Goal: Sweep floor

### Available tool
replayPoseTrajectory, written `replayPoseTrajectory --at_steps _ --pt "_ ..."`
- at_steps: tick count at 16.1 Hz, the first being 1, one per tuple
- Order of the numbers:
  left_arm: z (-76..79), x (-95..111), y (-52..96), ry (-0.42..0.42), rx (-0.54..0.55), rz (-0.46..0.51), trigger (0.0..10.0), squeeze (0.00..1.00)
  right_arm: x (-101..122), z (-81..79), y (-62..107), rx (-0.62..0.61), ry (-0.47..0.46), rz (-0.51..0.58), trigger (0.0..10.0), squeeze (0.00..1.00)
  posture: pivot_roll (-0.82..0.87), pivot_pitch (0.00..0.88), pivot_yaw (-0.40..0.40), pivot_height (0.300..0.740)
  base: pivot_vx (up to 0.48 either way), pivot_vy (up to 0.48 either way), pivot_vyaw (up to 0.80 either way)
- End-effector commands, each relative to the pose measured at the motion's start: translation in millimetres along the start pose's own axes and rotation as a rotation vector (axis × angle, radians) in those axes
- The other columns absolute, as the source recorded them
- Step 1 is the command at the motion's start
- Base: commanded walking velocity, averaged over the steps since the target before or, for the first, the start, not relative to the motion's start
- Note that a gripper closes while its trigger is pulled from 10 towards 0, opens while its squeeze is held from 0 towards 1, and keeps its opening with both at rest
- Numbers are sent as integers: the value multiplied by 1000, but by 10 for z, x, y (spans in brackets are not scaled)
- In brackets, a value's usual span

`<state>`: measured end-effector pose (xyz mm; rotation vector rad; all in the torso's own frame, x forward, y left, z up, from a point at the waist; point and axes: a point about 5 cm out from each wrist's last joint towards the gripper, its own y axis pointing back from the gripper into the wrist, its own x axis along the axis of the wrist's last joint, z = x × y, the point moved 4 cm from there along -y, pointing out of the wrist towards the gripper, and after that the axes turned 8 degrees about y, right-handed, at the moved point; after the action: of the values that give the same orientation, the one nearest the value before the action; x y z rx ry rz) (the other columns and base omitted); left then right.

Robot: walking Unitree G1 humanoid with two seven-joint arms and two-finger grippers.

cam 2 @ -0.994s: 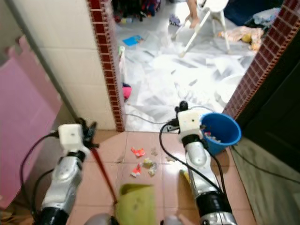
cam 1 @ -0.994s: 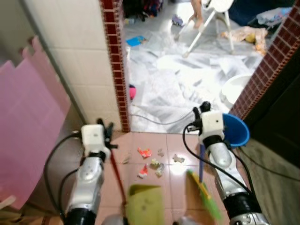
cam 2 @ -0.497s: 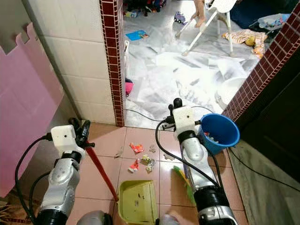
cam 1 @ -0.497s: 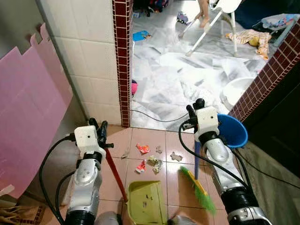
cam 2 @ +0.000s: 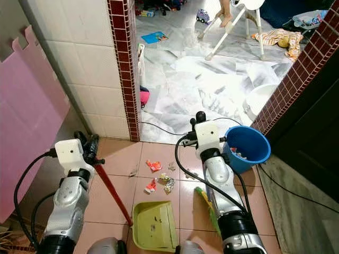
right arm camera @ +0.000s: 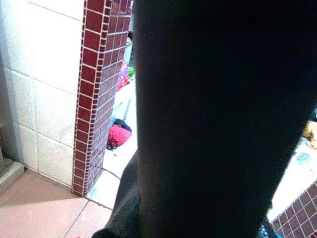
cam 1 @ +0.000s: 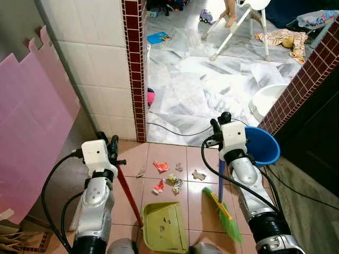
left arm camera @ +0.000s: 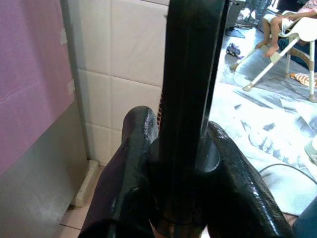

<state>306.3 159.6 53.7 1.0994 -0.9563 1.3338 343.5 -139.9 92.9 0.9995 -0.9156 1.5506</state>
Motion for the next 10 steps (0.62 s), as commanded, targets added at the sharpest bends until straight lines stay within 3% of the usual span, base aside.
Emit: replayPoseTrajectory --at_steps 1,9,10 --pt "57 35 -16 -6 -22 7 10000 0 68 81 -28 -24 6 28 10000 0 -20 0 -11 740 0 0 0" --pt "73 234 -90 19 -18 67 10000 0 113 153 -56 -24 6 45 10000 0 -31 0 -17 740 0 0 0" --pt "83 278 -106 24 -20 79 10000 0 108 146 -40 -23 2 46 10000 0 -34 0 -14 740 0 341 0"
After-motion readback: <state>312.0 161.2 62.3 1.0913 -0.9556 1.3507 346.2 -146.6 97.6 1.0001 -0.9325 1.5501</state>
